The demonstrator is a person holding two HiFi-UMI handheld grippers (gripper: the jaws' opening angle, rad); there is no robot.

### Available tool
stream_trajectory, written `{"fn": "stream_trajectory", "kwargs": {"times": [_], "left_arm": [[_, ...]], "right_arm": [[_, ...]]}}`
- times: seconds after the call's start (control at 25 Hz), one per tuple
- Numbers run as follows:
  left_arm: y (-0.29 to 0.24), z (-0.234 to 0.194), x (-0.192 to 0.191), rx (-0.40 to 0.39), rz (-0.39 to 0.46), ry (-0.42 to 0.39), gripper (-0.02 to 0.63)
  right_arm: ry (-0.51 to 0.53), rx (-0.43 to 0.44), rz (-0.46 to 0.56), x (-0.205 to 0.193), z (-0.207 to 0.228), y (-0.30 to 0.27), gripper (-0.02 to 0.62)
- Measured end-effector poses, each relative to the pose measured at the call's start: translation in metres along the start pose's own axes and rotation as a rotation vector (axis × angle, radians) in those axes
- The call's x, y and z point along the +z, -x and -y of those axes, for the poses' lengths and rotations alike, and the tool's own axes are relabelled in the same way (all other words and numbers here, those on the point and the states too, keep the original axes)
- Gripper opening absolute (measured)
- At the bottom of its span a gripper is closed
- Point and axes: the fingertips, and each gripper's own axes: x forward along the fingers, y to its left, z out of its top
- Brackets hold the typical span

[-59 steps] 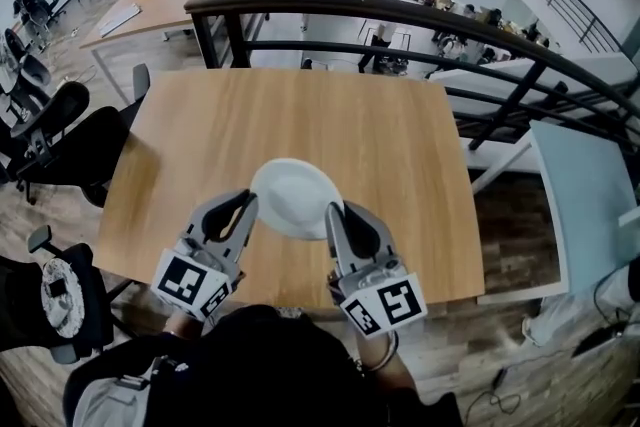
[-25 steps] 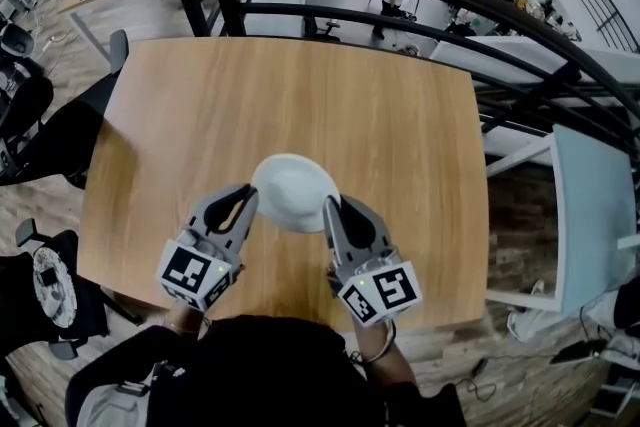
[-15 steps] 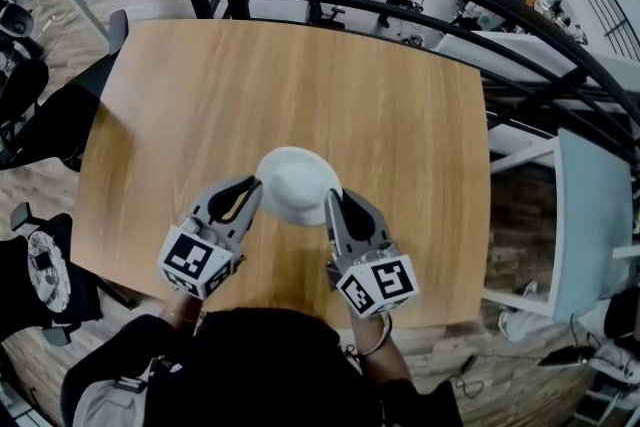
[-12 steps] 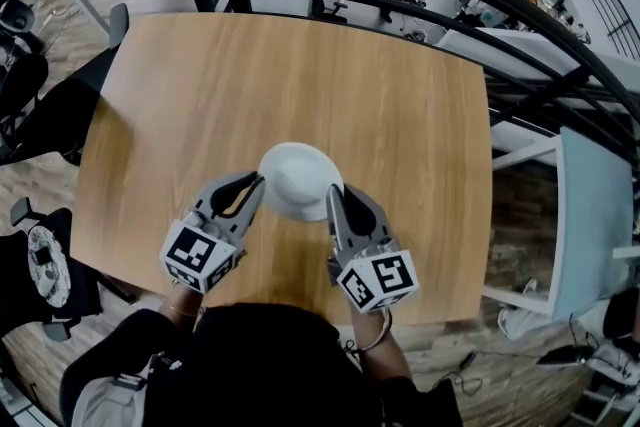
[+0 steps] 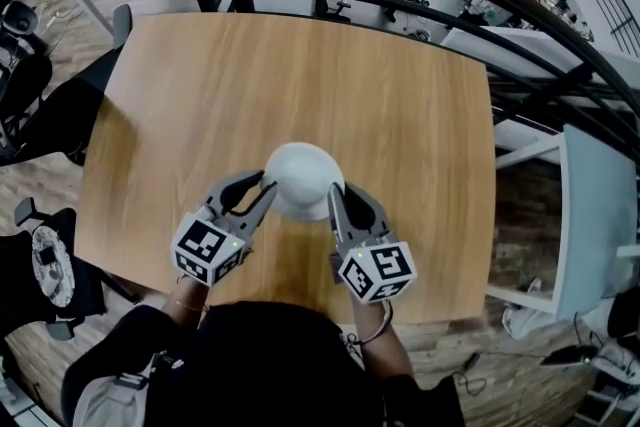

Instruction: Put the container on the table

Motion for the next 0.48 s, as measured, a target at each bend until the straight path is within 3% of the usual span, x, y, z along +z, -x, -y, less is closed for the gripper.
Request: {"fn": "stream_trajectory", "kwargs": {"times": [0.48], "left_arm": [[-0.014, 0.004, -0.034, -0.038, -0.091, 0.030, 0.126]], "right_arm": [[-0.018, 0.001, -0.067, -0.019, 0.009, -0.004, 0.032]]}}
